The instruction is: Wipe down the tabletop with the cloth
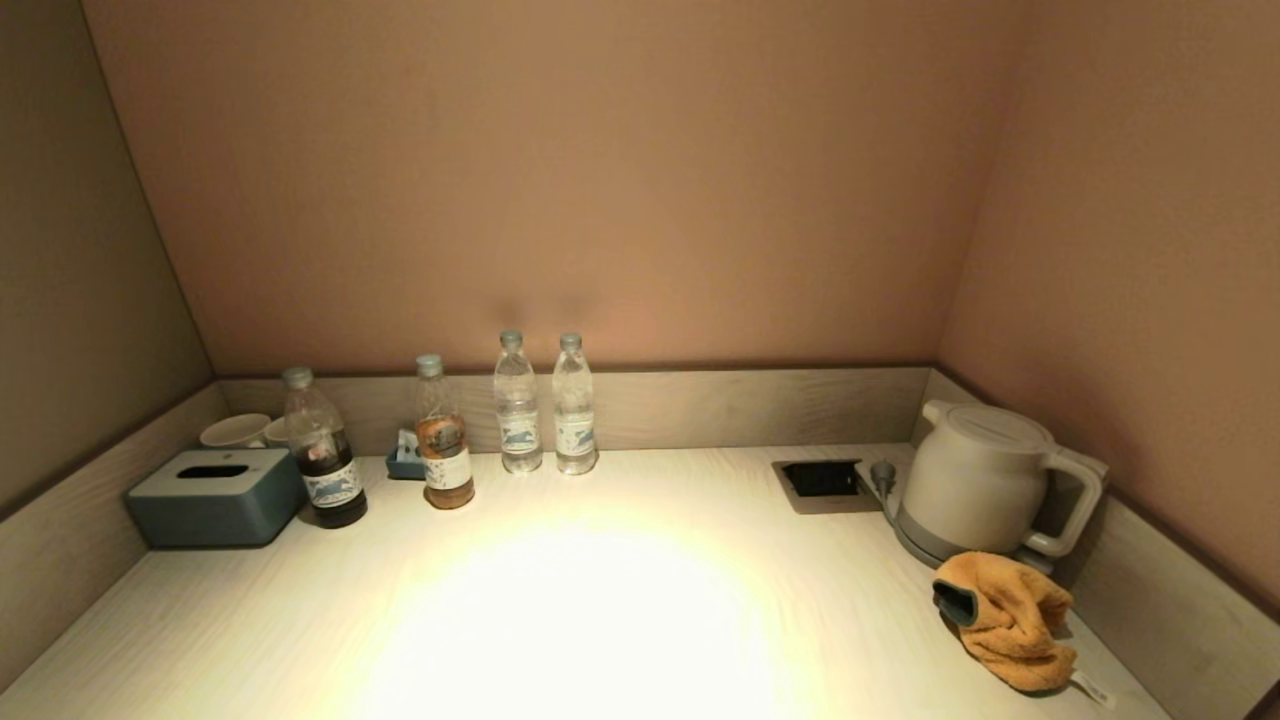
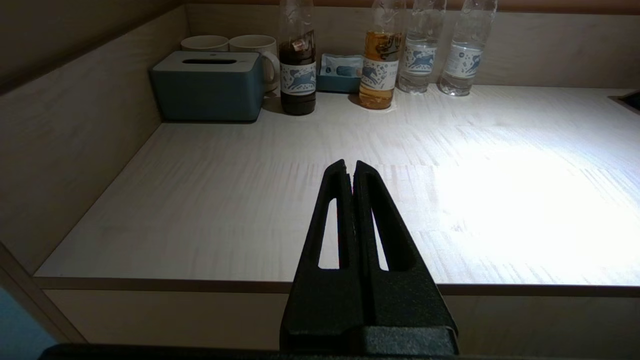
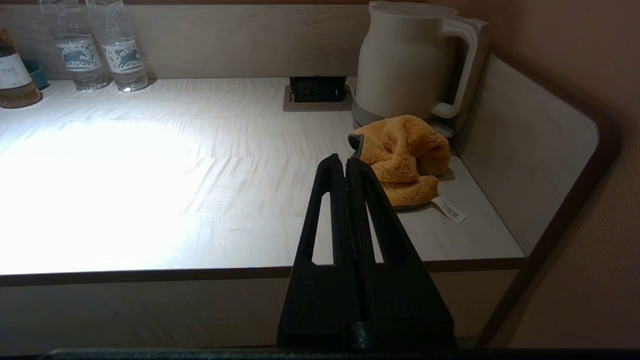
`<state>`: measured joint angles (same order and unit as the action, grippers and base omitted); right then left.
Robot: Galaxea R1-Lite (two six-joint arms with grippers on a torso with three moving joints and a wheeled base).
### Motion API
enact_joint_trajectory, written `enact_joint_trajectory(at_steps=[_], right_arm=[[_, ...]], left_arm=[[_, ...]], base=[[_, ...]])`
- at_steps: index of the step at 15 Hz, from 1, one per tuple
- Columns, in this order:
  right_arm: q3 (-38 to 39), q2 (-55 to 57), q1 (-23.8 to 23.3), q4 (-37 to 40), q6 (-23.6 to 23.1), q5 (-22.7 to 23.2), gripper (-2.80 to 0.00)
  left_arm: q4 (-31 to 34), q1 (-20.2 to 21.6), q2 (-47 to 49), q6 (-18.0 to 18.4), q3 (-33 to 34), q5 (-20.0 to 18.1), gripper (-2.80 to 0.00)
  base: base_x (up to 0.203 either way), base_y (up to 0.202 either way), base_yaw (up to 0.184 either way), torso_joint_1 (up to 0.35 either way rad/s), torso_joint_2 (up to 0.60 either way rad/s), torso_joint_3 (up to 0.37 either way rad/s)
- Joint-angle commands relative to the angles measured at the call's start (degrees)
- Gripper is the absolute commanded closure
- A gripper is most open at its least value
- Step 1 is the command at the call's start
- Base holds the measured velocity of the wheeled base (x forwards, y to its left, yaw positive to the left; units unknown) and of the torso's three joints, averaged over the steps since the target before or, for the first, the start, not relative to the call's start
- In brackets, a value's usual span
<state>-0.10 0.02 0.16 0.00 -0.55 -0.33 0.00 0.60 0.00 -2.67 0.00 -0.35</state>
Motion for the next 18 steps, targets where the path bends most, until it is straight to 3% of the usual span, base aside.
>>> enact_joint_trajectory(at_steps=[1, 18], right_arm=[[0.01, -0.02, 0.02, 0.00, 0.02, -0.02, 0.00], [0.01, -0.02, 0.02, 0.00, 0.02, -0.02, 0.00]], left_arm=[[0.00, 0.02, 0.09, -0.06, 0.00, 0.00, 0.00], [0.00, 0.02, 0.09, -0.06, 0.00, 0.09, 0.00]], base=[[0.000, 0.000, 0.000, 0.000, 0.00, 0.000], [0.000, 0.000, 0.000, 0.000, 0.00, 0.000]])
